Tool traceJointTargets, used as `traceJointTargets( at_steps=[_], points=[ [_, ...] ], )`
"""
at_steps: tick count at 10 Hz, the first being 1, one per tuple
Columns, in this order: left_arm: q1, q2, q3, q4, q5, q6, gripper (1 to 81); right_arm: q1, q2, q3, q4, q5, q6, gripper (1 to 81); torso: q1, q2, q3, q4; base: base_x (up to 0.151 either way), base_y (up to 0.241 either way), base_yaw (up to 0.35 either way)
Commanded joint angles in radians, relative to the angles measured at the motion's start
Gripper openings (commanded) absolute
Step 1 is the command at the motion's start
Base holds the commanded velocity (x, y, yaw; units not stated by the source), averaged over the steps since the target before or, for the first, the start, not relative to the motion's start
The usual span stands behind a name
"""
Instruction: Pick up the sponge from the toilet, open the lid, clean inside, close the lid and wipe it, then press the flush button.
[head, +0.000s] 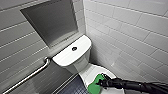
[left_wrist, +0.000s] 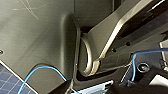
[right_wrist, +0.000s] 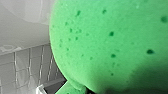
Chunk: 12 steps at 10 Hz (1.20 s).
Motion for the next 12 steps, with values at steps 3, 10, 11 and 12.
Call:
traceJointTargets(
  at_steps=[3,10,11,12],
  points=[
    [0.008,-0.016,0.008,-0.007,0.083,0.002,81.1,0.100,0.269,-0.400,-0.034,0.245,-0.007,1.0,0.000,0.000,0.000,0.000,0.000,0.000,0.000],
    [0.011,-0.014,0.009,-0.005,0.085,0.001,81.1,-0.081,0.196,-0.278,-0.178,0.184,-0.007,1.0,0.000,0.000,0.000,0.000,0.000,0.000,0.000],
    [0.011,-0.014,0.008,-0.007,0.085,0.001,81.1,-0.096,0.151,-0.199,-0.181,0.152,-0.005,1.0,0.000,0.000,0.000,0.000,0.000,0.000,0.000],
    [0.011,-0.014,0.009,-0.005,0.083,0.002,81.1,-0.123,0.108,-0.157,-0.181,0.150,-0.005,1.0,0.000,0.000,0.000,0.000,0.000,0.000,0.000]
  ],
)
